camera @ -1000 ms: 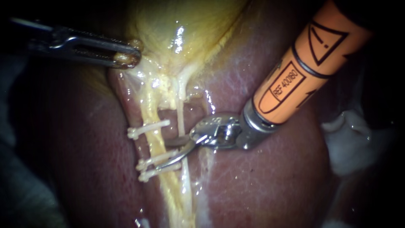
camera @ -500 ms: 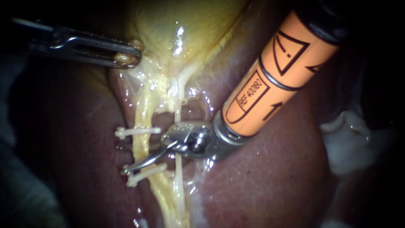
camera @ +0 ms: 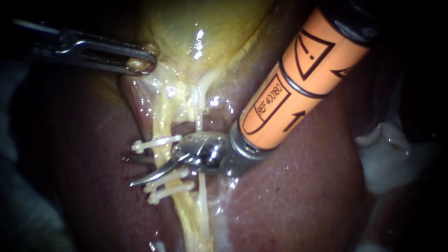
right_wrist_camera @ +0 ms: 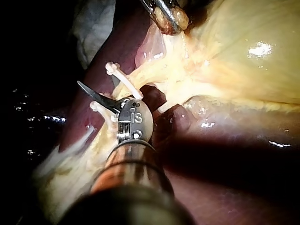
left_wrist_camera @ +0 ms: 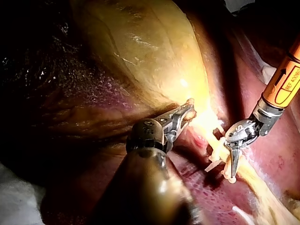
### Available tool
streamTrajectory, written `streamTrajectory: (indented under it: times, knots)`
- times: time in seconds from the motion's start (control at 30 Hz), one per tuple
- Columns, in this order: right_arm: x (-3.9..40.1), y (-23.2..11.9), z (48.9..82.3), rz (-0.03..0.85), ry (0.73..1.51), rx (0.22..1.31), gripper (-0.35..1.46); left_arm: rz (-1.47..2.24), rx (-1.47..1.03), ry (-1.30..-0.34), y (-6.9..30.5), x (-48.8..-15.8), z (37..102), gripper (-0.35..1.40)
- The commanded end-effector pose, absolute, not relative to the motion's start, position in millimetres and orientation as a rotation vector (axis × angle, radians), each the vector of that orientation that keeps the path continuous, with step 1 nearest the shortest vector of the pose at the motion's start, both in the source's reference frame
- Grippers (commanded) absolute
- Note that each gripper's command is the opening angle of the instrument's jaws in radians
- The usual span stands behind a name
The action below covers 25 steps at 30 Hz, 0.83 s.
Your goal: Go to the cutting position left tube
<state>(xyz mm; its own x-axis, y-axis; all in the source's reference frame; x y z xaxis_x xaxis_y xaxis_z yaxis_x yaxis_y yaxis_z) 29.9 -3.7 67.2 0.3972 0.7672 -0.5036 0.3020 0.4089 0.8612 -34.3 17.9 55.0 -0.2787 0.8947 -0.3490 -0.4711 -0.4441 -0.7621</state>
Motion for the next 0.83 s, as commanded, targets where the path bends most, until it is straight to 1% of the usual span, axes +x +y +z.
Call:
streamTrajectory:
  times: [0.03,0.4,0.53,0.83]
  knots:
    - [29.9,-3.7,66.8,0.401,1.181,1.166,1.36,1.859,-0.972,-0.664,17.9,-34.3,55.0,-0.35]
    - [28.9,-1.8,60.9,0.426,1.246,1.226,1.36,1.859,-0.972,-0.665,17.9,-34.2,55.0,-0.35]
    - [28.9,-1.8,60.2,0.425,1.249,1.233,1.36,1.859,-0.972,-0.665,17.9,-34.2,55.0,-0.35]
    - [28.9,-1.9,60.5,0.423,1.249,1.232,1.35,1.859,-0.972,-0.665,17.9,-34.2,55.0,-0.35]
